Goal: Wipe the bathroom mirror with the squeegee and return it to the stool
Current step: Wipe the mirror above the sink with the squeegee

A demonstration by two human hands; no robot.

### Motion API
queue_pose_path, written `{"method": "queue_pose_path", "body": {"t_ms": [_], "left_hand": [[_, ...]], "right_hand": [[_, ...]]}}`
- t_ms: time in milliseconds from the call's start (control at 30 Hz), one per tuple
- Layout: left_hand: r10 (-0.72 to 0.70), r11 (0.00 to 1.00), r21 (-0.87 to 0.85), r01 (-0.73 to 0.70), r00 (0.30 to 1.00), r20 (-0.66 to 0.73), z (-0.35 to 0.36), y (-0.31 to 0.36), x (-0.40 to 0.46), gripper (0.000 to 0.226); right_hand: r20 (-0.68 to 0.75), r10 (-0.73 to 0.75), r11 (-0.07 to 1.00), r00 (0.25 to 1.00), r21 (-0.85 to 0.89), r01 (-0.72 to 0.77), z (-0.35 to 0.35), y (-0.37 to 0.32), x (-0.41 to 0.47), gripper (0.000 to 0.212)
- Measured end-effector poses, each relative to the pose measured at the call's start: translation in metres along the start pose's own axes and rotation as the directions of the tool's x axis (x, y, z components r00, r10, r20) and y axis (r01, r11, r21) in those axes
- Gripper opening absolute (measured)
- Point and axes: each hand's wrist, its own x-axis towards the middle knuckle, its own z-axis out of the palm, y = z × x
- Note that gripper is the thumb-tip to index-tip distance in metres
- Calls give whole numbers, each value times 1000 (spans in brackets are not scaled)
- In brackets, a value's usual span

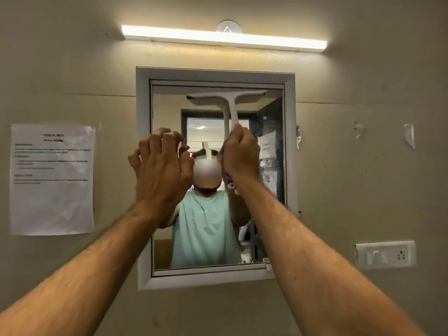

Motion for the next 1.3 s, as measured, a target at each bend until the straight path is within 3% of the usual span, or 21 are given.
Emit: {"method": "queue_pose_path", "body": {"t_ms": [267, 400, 500, 667, 867, 967, 1300], "left_hand": [[1, 1000, -22, 0, 999, 33, 0, 2, -15, 34], [17, 1000, -27, -16, 999, 36, 5, 5, -14, 33], [35, 998, -59, -34, 999, 5, 10, 8, -13, 32], [23, 999, -35, -23, 1000, -1, 19, 13, -17, 36], [38, 999, -31, -38, 999, 12, 23, 16, -21, 38], [45, 997, -61, -43, 999, 26, 22, 22, -22, 33], [16, 998, -58, -12, 997, 73, 23, 31, -24, 34]], "right_hand": [[26, -36, 994, 999, -99, 38, -9, 98, -91, 24], [25, -100, 994, 995, -41, 101, -13, 79, -76, 29], [-53, -189, 980, 981, -65, 185, -14, 42, -34, 32], [-40, -67, 993, 997, -99, 62, -15, 23, -2, 38], [7, -121, 977, 993, -175, 120, -26, 81, -64, 20], [0, -123, 981, 992, -150, 122, -27, 88, -83, 24], [-73, -71, 995, 995, -81, 65, -39, 44, -5, 34]]}}
